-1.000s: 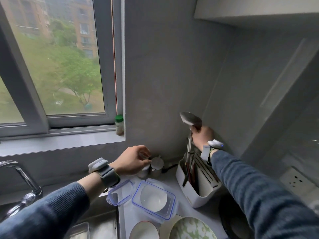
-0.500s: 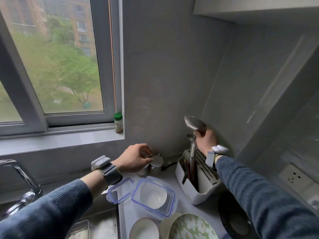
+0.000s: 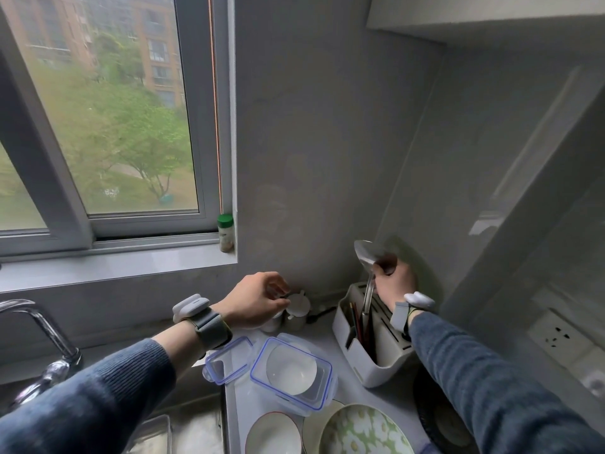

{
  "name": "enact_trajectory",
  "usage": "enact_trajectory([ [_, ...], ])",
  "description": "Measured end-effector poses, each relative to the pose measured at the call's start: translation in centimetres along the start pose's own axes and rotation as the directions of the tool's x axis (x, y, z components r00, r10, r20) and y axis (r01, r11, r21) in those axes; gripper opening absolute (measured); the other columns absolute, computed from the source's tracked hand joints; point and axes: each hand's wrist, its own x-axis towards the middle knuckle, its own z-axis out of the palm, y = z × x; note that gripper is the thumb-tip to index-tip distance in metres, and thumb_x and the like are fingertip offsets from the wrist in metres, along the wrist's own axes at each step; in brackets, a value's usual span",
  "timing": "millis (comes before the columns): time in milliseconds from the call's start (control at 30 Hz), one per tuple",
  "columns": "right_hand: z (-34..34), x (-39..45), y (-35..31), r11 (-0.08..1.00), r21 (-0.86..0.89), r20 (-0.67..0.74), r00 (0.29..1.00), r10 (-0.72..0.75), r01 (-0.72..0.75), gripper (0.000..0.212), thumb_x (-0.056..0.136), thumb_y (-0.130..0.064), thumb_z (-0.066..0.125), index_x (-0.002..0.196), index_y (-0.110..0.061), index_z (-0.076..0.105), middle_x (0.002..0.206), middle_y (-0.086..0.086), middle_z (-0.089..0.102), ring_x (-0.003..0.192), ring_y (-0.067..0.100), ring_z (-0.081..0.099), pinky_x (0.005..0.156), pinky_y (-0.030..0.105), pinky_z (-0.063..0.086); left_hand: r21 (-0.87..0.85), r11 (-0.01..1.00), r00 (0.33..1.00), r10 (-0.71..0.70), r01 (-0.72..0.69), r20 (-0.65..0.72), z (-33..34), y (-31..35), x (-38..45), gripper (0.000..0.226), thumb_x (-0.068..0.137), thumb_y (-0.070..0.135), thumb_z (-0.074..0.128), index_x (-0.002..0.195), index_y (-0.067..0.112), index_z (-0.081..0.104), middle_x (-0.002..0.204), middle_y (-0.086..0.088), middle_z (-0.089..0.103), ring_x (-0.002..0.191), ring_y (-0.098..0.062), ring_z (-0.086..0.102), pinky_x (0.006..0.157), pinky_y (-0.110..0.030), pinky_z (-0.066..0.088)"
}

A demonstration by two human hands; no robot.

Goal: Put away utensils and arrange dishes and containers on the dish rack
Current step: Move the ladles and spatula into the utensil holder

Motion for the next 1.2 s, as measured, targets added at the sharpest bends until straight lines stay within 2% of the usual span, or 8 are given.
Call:
enact_trajectory([
  [200,-0.3,-0.9,1.4,0.998,0.044,-0.043,0.998,0.037,-0.035,0.014,0.082,-0.032,0.07,0.079,-0.018,0.07,0.067,0.001,0.072,0.066,0.027,0.072,0.068,0.043,0.061,0.002,1.0,1.0,-0.007,0.007,0.003,0.1,0.1,-0.1,0.02,0.085,0.032,0.075,0.104,0.027,0.072,0.1,0.013,0.074,0.086,0.002,0.068,0.078,-0.016,0.052],
  [367,-0.7,-1.4,2.9,0.995,0.028,-0.055,0.994,0.094,-0.093,0.017,0.08,-0.033,0.071,0.089,-0.018,0.072,0.074,0.0,0.075,0.072,0.025,0.073,0.071,0.043,0.062,0.004,1.0,1.0,-0.005,0.005,0.003,0.2,0.4,-0.2,0.02,0.085,0.032,0.075,0.104,0.027,0.072,0.099,0.013,0.073,0.086,0.002,0.067,0.075,-0.012,0.049],
  [533,-1.3,-1.9,3.5,0.982,-0.053,0.006,0.983,0.181,-0.18,0.012,0.079,-0.03,0.074,0.075,-0.019,0.07,0.069,0.002,0.072,0.072,0.03,0.071,0.07,0.037,0.058,0.008,1.0,1.0,-0.008,0.008,0.005,0.1,0.7,-0.4,0.02,0.086,0.032,0.075,0.105,0.027,0.072,0.1,0.012,0.073,0.086,0.001,0.067,0.074,-0.011,0.047],
  [700,-1.6,-1.8,3.5,0.969,-0.099,0.039,0.973,0.229,-0.224,0.024,0.084,-0.033,0.073,0.067,-0.02,0.062,0.065,0.002,0.066,0.072,0.032,0.068,0.065,0.033,0.051,0.02,1.0,1.0,-0.013,0.013,0.008,-0.2,0.7,-0.6,0.02,0.085,0.032,0.075,0.104,0.028,0.072,0.1,0.013,0.073,0.085,0.0,0.067,0.074,-0.014,0.048],
  [867,-1.6,-1.6,3.6,0.98,-0.086,0.039,0.982,0.185,-0.181,0.024,0.072,-0.047,0.074,0.067,-0.025,0.066,0.063,-0.002,0.069,0.066,0.027,0.068,0.067,0.037,0.059,0.026,0.999,0.999,-0.036,0.036,0.02,-0.3,0.2,-0.7,0.021,0.084,0.033,0.075,0.104,0.028,0.072,0.098,0.015,0.073,0.079,0.008,0.065,0.068,-0.006,0.043],
  [967,-1.9,-2.1,2.9,0.987,-0.069,0.017,0.989,0.144,-0.143,0.032,0.073,-0.054,0.073,0.069,-0.023,0.066,0.06,-0.004,0.066,0.062,0.025,0.065,0.059,0.03,0.052,0.031,0.998,0.998,-0.057,0.056,0.024,-0.3,-0.3,-0.8,0.02,0.083,0.033,0.075,0.103,0.029,0.072,0.096,0.017,0.072,0.08,0.009,0.064,0.067,-0.006,0.042],
  [1100,-1.9,-1.8,2.2,0.995,-0.053,0.014,0.996,0.086,-0.085,0.022,0.081,-0.024,0.073,0.064,-0.021,0.059,0.06,-0.003,0.063,0.065,0.027,0.065,0.06,0.029,0.046,0.034,0.997,0.997,-0.07,0.069,0.025,-0.6,-1.0,-0.9,0.019,0.084,0.034,0.076,0.101,0.029,0.072,0.097,0.017,0.072,0.083,0.005,0.066,0.07,-0.011,0.045],
  [1200,-2.0,-1.7,2.1,0.997,-0.061,-0.01,0.998,0.054,-0.055,0.021,0.083,-0.028,0.073,0.067,-0.021,0.061,0.063,-0.001,0.065,0.067,0.029,0.066,0.061,0.03,0.047,0.031,0.997,0.997,-0.068,0.067,0.027,-0.9,-1.1,-1.3,0.018,0.084,0.034,0.076,0.1,0.029,0.072,0.098,0.017,0.072,0.085,0.003,0.068,0.071,-0.013,0.046],
])
